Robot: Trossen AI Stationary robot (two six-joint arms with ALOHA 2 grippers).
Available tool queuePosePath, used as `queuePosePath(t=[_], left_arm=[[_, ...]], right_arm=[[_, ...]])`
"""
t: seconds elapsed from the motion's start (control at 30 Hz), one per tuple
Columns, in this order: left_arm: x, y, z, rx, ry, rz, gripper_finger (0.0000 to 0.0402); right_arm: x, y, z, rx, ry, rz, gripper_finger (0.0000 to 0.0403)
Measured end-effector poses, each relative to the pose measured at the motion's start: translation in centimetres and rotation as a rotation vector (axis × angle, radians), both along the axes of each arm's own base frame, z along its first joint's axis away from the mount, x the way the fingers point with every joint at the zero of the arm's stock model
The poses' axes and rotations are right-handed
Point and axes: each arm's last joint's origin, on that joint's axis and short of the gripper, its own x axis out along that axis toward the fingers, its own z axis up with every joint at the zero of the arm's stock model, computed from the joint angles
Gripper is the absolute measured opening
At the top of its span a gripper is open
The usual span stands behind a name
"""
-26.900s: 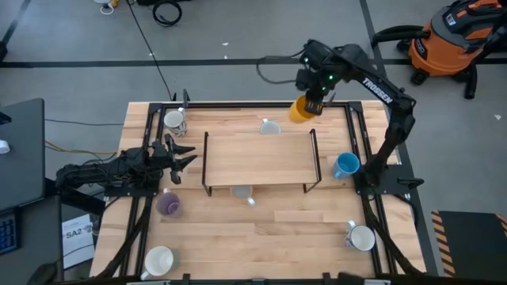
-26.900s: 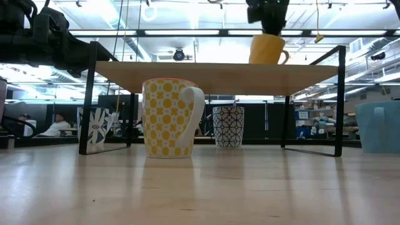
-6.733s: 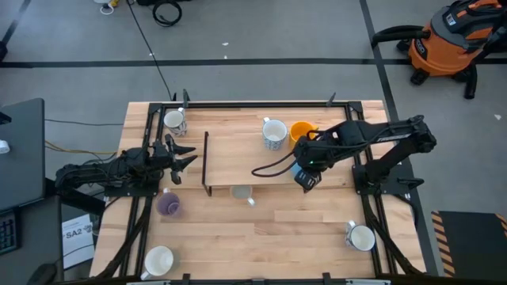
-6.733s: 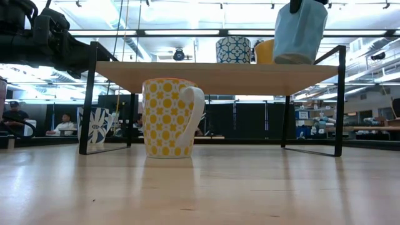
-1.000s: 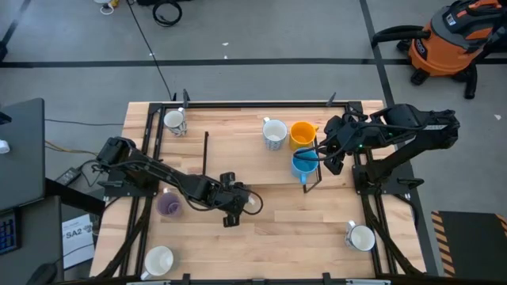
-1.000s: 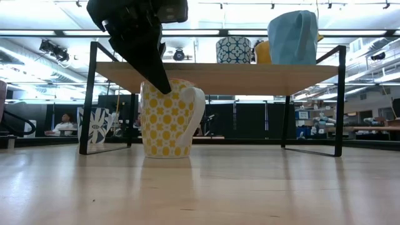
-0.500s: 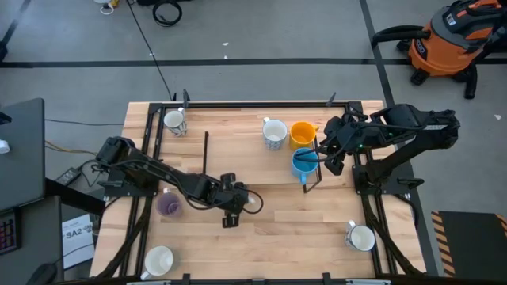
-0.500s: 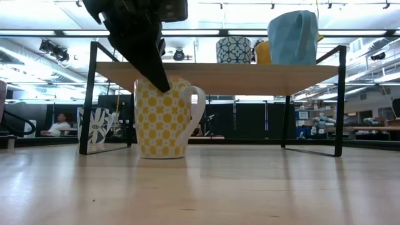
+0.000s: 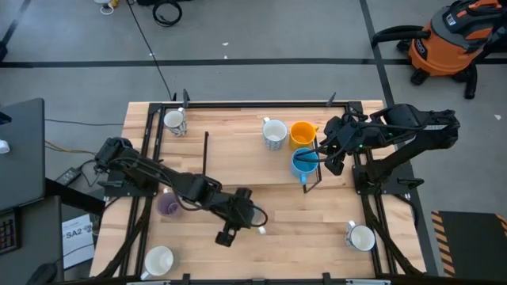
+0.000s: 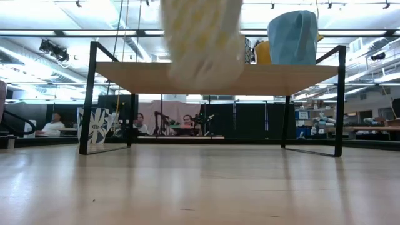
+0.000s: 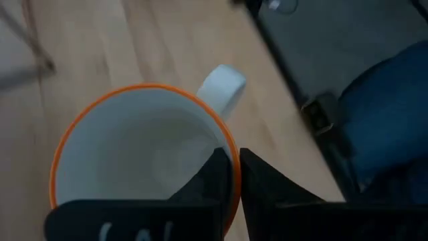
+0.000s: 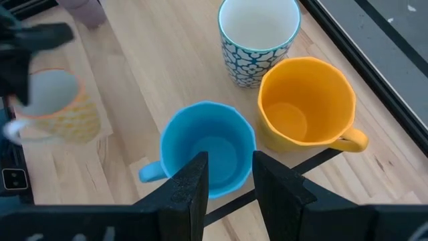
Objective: Place coffee mugs
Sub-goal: Put the yellow patterned mug on the shelf
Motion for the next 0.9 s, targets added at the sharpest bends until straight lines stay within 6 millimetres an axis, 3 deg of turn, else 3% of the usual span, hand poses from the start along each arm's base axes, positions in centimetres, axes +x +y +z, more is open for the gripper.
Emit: queuePosePath(t=[0.17,0.4,0.6,0.9], left_arm=[[0.5,0.2,4.0,0.067,-0.139,-0.086,0.0029],[1.0,2.2,7.8,0.216,-0.261,-0.179,0.0029],[1.2,5.2,8.5,0.330,-0.232,-0.196,0.0029],[1.3,10.0,7.6,0.418,-0.115,-0.187,0.0029]], right_arm=[[0.0,0.0,0.0,-0.012,0.004,0.016,0.0122],[0.0,0.0,0.0,-0.015,0.005,0.020,0.0122],[0.0,0.0,0.0,-0.015,0.005,0.020,0.0122],[0.0,0.0,0.0,-0.015,0.005,0.020,0.0122]])
